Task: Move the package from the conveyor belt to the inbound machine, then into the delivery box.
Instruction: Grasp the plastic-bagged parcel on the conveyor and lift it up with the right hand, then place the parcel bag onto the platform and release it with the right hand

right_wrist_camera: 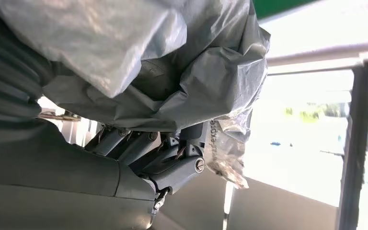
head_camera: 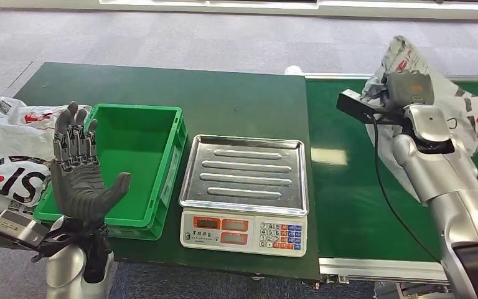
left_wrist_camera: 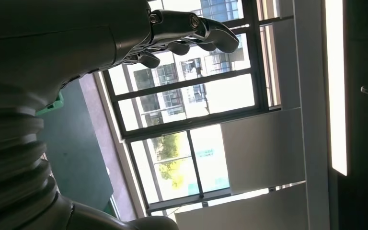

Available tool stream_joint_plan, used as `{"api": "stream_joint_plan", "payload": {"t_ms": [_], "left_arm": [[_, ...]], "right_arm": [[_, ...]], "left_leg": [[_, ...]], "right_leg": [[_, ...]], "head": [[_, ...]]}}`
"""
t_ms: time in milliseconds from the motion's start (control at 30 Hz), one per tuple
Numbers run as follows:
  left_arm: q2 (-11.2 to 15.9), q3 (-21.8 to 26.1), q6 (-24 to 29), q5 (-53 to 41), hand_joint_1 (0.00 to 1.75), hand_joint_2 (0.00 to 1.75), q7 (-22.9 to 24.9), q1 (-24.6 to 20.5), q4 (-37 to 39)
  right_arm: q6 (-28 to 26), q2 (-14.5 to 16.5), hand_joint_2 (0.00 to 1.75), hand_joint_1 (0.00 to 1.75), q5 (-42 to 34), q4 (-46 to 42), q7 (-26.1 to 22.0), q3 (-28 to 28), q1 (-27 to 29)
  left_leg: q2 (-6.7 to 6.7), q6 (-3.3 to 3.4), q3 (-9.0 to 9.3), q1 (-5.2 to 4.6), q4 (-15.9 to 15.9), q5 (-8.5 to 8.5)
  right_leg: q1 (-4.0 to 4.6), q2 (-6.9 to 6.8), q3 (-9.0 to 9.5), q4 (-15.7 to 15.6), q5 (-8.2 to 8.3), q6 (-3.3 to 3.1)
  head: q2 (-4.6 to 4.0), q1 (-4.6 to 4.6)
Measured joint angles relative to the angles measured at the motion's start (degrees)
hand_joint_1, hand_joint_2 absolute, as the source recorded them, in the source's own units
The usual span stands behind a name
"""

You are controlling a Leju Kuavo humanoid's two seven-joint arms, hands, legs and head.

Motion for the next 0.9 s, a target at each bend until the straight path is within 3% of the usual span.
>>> {"api": "stream_joint_plan", "payload": {"t_ms": [300,500,600,667,733,800,900], "left_arm": [[0.0,0.0,0.0,0.0,0.00,1.75,-0.4,0.5,0.0],[-0.3,-0.6,-1.9,0.3,0.00,1.75,-1.1,-0.1,1.1],[-0.3,-0.7,-2.0,0.4,0.00,1.75,-1.1,-0.2,1.3],[-0.5,-2.6,-3.1,1.2,0.00,1.75,-2.2,-2.1,3.2],[-0.6,-5.2,-3.5,2.3,0.00,1.75,-3.6,-4.3,5.4],[-0.5,-6.3,-2.4,3.0,0.00,1.75,-4.0,-4.6,5.8],[-0.3,-7.2,-1.4,3.7,0.00,1.75,-4.2,-4.6,5.9]], "right_arm": [[-0.5,2.3,1.75,1.75,2.7,-7.4,-1.7,-2.6,-0.6],[4.6,8.8,1.75,1.75,5.5,-8.2,-7.2,-0.9,-2.0],[4.9,9.3,1.75,1.75,5.5,-8.0,-7.6,-0.6,-2.1],[6.4,18.5,1.75,1.75,0.7,-0.5,-14.6,4.3,-2.9],[7.9,30.2,1.75,1.75,-5.3,9.3,-22.8,10.5,-2.8],[8.0,34.6,1.75,1.75,-7.2,12.9,-24.6,12.9,-1.4],[8.7,38.5,1.75,1.75,-9.0,15.9,-25.4,15.4,0.2]], "left_leg": [[-0.08,0.03,-0.05,-0.01,0.0,-0.02],[0.37,-0.02,0.06,-0.01,0.0,-0.04],[0.41,-0.03,0.06,-0.01,0.0,-0.05],[0.50,-0.20,0.15,0.15,-0.1,0.03],[0.53,-0.41,0.21,0.33,-0.1,0.10],[0.48,-0.47,0.19,0.35,-0.2,0.09],[0.47,-0.53,0.17,0.35,-0.2,0.04]], "right_leg": [[-0.06,-0.10,0.05,0.0,-0.01,0.03],[0.00,0.38,-0.03,0.0,0.04,-0.03],[0.01,0.43,-0.04,0.0,0.05,-0.04],[0.23,0.49,-0.05,0.0,0.08,-0.21],[0.47,0.50,-0.06,0.0,0.09,-0.41],[0.49,0.47,-0.06,0.0,0.04,-0.48],[0.48,0.47,-0.08,0.0,0.01,-0.52]], "head": [[0.00,0.01],[0.00,0.02],[0.00,0.02],[0.00,0.00],[0.00,-0.01],[0.00,0.00],[0.00,0.00]]}}
